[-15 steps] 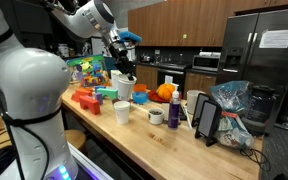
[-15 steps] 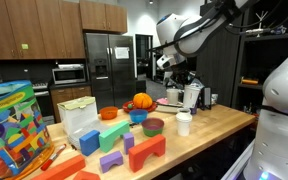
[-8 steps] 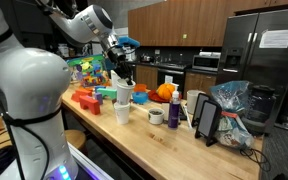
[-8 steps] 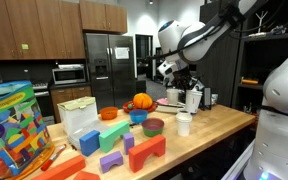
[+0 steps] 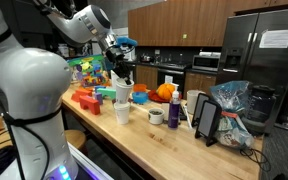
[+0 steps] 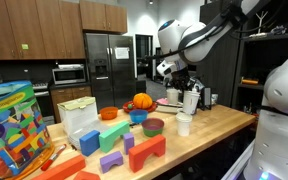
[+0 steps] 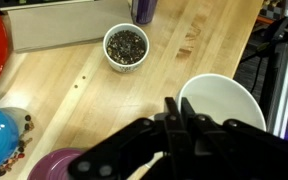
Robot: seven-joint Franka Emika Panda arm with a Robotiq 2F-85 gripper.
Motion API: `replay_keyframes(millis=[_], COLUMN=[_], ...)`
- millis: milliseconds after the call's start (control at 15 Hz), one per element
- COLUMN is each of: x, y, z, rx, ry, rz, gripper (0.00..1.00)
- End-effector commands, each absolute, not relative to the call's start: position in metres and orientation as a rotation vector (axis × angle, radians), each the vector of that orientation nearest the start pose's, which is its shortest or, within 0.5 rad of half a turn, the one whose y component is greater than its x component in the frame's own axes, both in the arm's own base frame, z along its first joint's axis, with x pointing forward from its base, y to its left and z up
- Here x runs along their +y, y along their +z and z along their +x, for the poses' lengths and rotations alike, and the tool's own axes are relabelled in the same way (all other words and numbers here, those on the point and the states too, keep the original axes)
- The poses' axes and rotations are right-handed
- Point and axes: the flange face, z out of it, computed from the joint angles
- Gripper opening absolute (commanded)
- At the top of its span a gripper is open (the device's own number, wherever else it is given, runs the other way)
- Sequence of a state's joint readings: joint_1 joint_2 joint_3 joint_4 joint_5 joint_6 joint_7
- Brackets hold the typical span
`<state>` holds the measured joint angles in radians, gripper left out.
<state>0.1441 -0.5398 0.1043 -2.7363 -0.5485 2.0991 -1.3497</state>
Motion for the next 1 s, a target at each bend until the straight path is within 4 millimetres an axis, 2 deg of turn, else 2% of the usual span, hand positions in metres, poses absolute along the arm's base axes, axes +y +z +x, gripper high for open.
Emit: replay_keyframes(millis=[0, 667, 933], x=[0.062, 0.067, 0.063], y=[0.386, 0.383, 0.375], z=[0.344, 0.354, 0.357], rx=[2.207, 2.243, 2.273], ry=[-0.452, -0.406, -0.417], rz=[1.567, 1.551, 1.556], gripper=[0.02, 0.02, 0.02])
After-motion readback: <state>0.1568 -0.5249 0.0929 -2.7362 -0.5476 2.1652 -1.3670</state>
